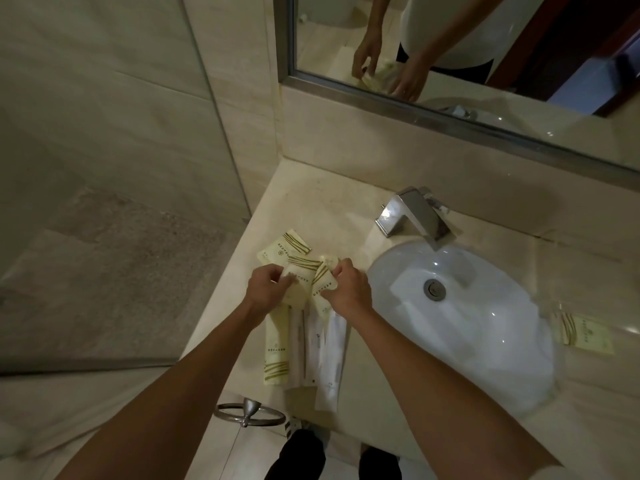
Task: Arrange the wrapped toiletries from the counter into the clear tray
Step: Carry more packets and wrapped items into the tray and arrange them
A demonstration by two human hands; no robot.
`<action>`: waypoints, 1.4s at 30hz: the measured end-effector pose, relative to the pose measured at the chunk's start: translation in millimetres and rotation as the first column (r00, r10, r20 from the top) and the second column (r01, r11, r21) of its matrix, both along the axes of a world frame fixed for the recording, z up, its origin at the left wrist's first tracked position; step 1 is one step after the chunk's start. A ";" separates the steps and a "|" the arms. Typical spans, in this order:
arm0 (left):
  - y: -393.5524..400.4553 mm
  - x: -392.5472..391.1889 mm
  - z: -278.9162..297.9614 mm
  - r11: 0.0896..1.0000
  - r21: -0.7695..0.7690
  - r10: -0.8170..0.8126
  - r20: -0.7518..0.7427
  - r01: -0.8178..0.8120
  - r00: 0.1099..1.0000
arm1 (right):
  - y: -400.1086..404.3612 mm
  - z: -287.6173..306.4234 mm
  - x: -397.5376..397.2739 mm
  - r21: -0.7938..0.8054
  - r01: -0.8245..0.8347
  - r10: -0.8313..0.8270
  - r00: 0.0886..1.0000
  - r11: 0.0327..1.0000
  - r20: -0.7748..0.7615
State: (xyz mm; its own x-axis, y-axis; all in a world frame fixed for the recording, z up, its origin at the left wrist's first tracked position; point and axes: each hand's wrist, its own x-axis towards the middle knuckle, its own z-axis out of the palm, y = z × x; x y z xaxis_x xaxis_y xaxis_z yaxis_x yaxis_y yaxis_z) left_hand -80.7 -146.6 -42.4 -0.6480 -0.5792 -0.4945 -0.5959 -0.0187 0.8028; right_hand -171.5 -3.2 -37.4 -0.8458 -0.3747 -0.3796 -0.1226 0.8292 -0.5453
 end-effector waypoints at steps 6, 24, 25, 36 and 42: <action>-9.1 8.3 11.4 0.960 0.123 0.263 -0.073 -0.253 0.962 | 0.6 4.1 -11.5 -0.245 0.151 -0.081 0.958 0.958 0.275; 81.3 -38.5 69.2 0.984 0.147 -0.069 -0.213 0.102 0.975 | 116.7 56.6 -34.6 -0.417 0.608 -0.439 0.786 0.676 0.436; 93.1 -45.5 70.6 0.982 0.131 -0.104 -0.217 0.135 0.971 | 132.4 59.8 -36.9 -0.414 0.634 -0.469 0.768 0.653 0.436; 273.4 -115.9 73.5 0.895 0.176 -0.382 -0.167 0.409 0.909 | 341.3 66.3 -47.9 -0.457 0.818 -0.734 0.542 0.350 0.410; 367.2 -145.8 75.8 0.858 0.169 -0.476 -0.098 0.486 0.874 | 446.8 56.2 -54.7 -0.446 0.880 -0.771 0.397 0.165 0.497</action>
